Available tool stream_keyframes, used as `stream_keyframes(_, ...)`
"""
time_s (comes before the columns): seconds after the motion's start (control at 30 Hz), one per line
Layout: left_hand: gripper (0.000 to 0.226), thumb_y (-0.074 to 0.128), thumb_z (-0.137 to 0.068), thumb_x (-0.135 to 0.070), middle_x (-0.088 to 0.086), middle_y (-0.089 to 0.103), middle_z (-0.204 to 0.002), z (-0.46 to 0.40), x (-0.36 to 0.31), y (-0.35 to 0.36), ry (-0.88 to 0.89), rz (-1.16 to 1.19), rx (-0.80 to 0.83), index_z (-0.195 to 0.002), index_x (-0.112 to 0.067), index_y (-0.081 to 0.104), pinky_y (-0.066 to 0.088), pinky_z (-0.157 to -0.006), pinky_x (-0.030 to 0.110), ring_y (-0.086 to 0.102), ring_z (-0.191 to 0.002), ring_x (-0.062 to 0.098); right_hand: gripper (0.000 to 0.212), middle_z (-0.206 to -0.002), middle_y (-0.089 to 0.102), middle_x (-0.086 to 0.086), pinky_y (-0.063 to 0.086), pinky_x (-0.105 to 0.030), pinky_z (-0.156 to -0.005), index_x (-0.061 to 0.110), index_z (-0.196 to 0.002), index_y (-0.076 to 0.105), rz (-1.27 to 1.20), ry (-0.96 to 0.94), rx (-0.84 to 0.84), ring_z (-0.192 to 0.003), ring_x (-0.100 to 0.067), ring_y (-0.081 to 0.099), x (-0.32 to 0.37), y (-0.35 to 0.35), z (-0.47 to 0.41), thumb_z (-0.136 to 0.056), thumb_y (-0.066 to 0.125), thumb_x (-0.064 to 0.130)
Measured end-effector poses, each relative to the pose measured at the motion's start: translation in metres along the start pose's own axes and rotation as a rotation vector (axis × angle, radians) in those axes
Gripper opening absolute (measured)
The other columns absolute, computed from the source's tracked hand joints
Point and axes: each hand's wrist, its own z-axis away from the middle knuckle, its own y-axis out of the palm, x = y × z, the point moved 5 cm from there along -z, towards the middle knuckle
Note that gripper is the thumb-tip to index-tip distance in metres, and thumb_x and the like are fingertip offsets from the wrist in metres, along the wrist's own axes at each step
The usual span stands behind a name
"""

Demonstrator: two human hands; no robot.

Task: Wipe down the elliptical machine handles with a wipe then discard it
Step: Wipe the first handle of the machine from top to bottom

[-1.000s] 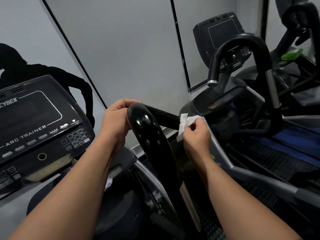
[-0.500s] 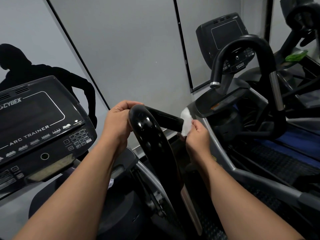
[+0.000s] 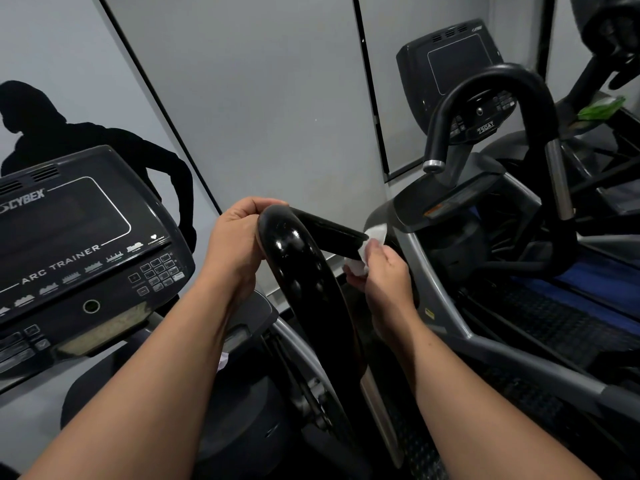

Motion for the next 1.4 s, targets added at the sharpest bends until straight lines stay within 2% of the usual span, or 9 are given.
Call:
stream_keyframes(0.27,0.027,0.054,-0.086,0.009,0.002,0.065,-0.056,0.000,0.000,0.000,0.003,-0.001,-0.002,-0.080,-0.012,0.071,0.042,-0.049,0.024,0.054,-0.046,0.012,0.033,-0.086,0.069,-0.003,0.056,-0.060,-0.092,0.028,-0.081,0.068,0.090,-0.040,0.045,-0.088,-0.025,0.067,0.009,0.003,-0.021,-0.081,0.050,0.055)
stream_keyframes(0.37,0.028,0.055,-0.086,0.009,0.002,0.064,-0.055,0.001,0.000,0.001,0.001,0.012,0.003,-0.079,-0.013,0.071,0.042,-0.047,0.023,0.054,-0.044,0.011,0.052,-0.086,0.069,-0.019,0.054,-0.064,-0.092,0.005,-0.085,0.067,0.094,0.065,0.027,-0.086,-0.027,0.066,0.002,-0.002,-0.017,-0.076,0.054,0.054)
stream_keyframes(0.6,0.027,0.055,-0.087,0.009,0.005,0.065,-0.061,-0.002,0.001,0.000,0.001,0.005,-0.009,-0.080,-0.012,0.072,0.042,-0.050,0.025,0.053,-0.048,0.013,0.028,-0.077,0.061,-0.005,0.054,-0.028,-0.066,0.011,-0.083,0.056,-0.023,0.050,0.012,-0.069,-0.014,0.064,0.020,0.007,-0.016,-0.106,0.048,0.025)
stream_keyframes(0.73,0.028,0.055,-0.087,0.009,0.006,0.064,-0.062,-0.001,0.001,0.001,-0.002,0.015,0.002,-0.080,-0.012,0.072,0.042,-0.049,0.024,0.054,-0.048,0.013,0.031,-0.096,0.068,-0.012,0.058,-0.040,-0.093,0.007,-0.102,0.061,-0.086,0.124,0.055,-0.090,-0.023,0.069,0.006,0.006,-0.011,-0.104,0.051,0.037)
stream_keyframes(0.87,0.028,0.055,-0.087,0.010,0.004,0.065,-0.060,-0.003,0.001,0.000,-0.001,0.016,0.003,-0.080,-0.012,0.072,0.043,-0.050,0.024,0.054,-0.049,0.013,0.034,-0.091,0.063,-0.028,0.050,-0.012,-0.059,-0.003,-0.114,0.060,-0.097,0.090,0.031,-0.058,-0.023,0.061,0.024,0.002,-0.015,-0.109,0.039,0.023)
stream_keyframes(0.97,0.027,0.056,-0.087,0.010,0.004,0.066,-0.060,-0.002,0.002,0.000,-0.006,0.016,0.006,-0.081,-0.011,0.072,0.044,-0.049,0.023,0.055,-0.049,0.013,0.044,-0.100,0.071,-0.029,0.063,-0.037,-0.078,-0.006,-0.104,0.063,-0.238,0.288,0.136,-0.066,-0.025,0.073,0.015,0.006,-0.014,-0.108,0.046,0.034)
stream_keyframes(1.1,0.028,0.055,-0.087,0.010,0.003,0.065,-0.059,-0.003,0.002,0.000,-0.005,0.028,0.005,-0.080,-0.011,0.071,0.043,-0.048,0.023,0.054,-0.048,0.013,0.042,-0.092,0.070,-0.018,0.058,-0.048,-0.085,0.011,-0.091,0.068,-0.023,0.121,0.030,-0.087,-0.031,0.070,0.025,0.003,-0.023,-0.091,0.050,0.049)
stream_keyframes(1.27,0.026,0.055,-0.087,0.010,0.005,0.065,-0.063,0.000,-0.001,0.001,0.005,0.003,0.019,-0.082,-0.010,0.071,0.043,-0.047,0.022,0.054,-0.048,0.013,0.043,-0.093,0.068,-0.019,0.058,-0.043,-0.069,0.001,-0.108,0.066,0.017,0.274,0.166,-0.076,-0.029,0.066,0.023,0.006,-0.031,-0.104,0.048,0.040)
stream_keyframes(1.4,0.027,0.053,-0.087,0.010,0.006,0.063,-0.063,-0.001,-0.001,0.000,-0.002,0.009,0.013,-0.082,-0.010,0.071,0.042,-0.050,0.024,0.053,-0.049,0.014,0.048,-0.085,0.057,-0.011,0.042,-0.036,-0.069,0.003,-0.103,0.069,0.334,0.082,0.273,-0.075,-0.025,0.052,0.045,0.013,-0.034,-0.092,0.050,0.046)
